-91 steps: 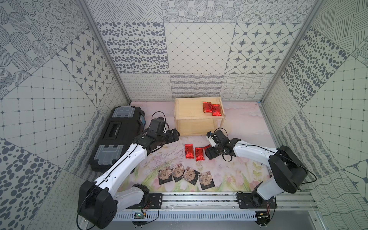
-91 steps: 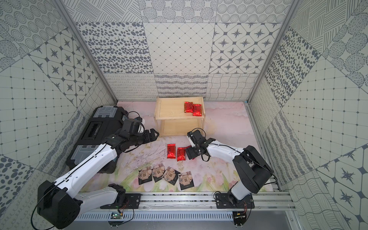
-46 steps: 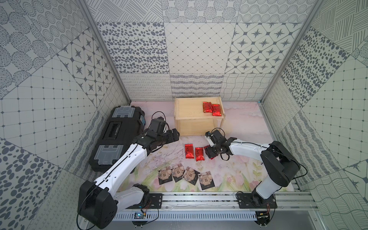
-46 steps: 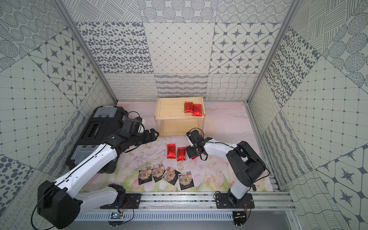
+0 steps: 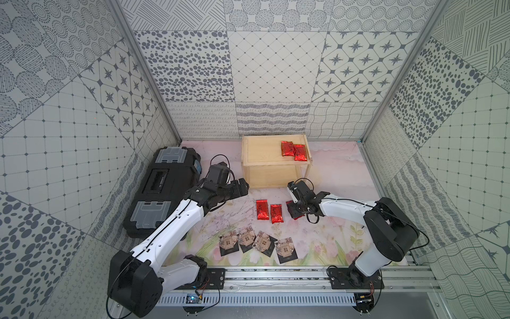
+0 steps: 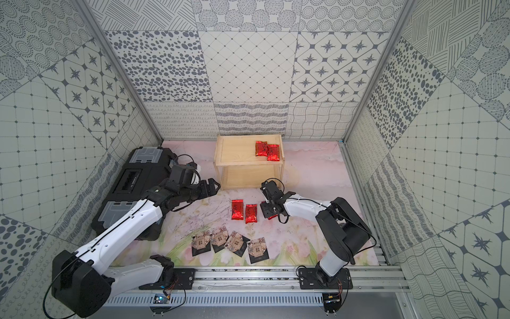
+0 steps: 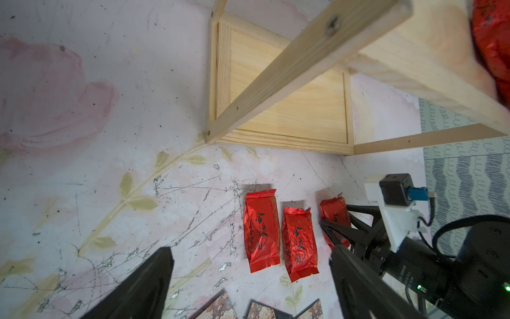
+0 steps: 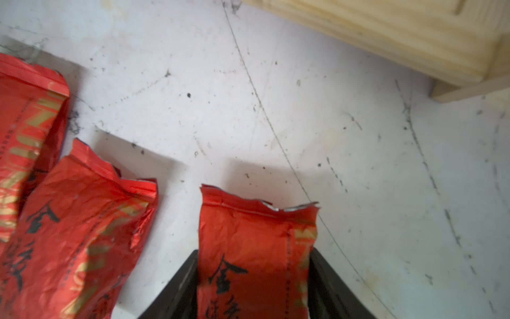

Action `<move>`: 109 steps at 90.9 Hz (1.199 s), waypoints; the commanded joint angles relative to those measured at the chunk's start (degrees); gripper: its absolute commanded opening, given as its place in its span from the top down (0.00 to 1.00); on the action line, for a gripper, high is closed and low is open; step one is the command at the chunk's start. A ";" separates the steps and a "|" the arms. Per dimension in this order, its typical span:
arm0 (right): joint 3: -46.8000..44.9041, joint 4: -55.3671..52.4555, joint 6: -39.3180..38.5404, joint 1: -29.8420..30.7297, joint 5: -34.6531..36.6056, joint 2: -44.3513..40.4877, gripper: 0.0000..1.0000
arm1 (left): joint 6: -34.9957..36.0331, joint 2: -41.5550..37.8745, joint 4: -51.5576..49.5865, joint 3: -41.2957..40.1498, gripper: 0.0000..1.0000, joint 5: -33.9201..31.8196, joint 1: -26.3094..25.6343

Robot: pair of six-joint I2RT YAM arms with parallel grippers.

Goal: Place the tea bags on the shelf by color
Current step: Pick up the tea bag from the center of the board, then place the tea bag on the shelf.

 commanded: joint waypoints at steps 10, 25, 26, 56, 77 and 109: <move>-1.30 -1.15 3.31 -0.11 3.28 -5.59 0.42 | 1.11 0.44 -0.87 1.58 0.06 0.13 -0.12; -1.70 -5.01 5.41 -0.06 5.83 -12.22 0.43 | 1.15 -0.41 -1.25 2.13 0.06 0.13 -0.12; -1.60 -5.38 5.51 -0.10 5.93 -12.83 0.43 | 1.13 -0.41 -1.27 2.20 0.06 0.15 -0.12; 4.55 -17.92 7.98 -0.03 9.56 -31.13 0.46 | 1.20 -1.21 -1.19 4.03 0.06 0.35 -0.12; 20.86 -20.29 7.07 0.64 9.24 -24.93 0.48 | 1.63 -0.68 -0.91 5.78 0.06 0.51 -0.14; 50.67 -20.70 5.12 3.05 12.62 -2.50 0.53 | 3.59 -0.38 -0.83 6.14 0.04 -1.69 0.01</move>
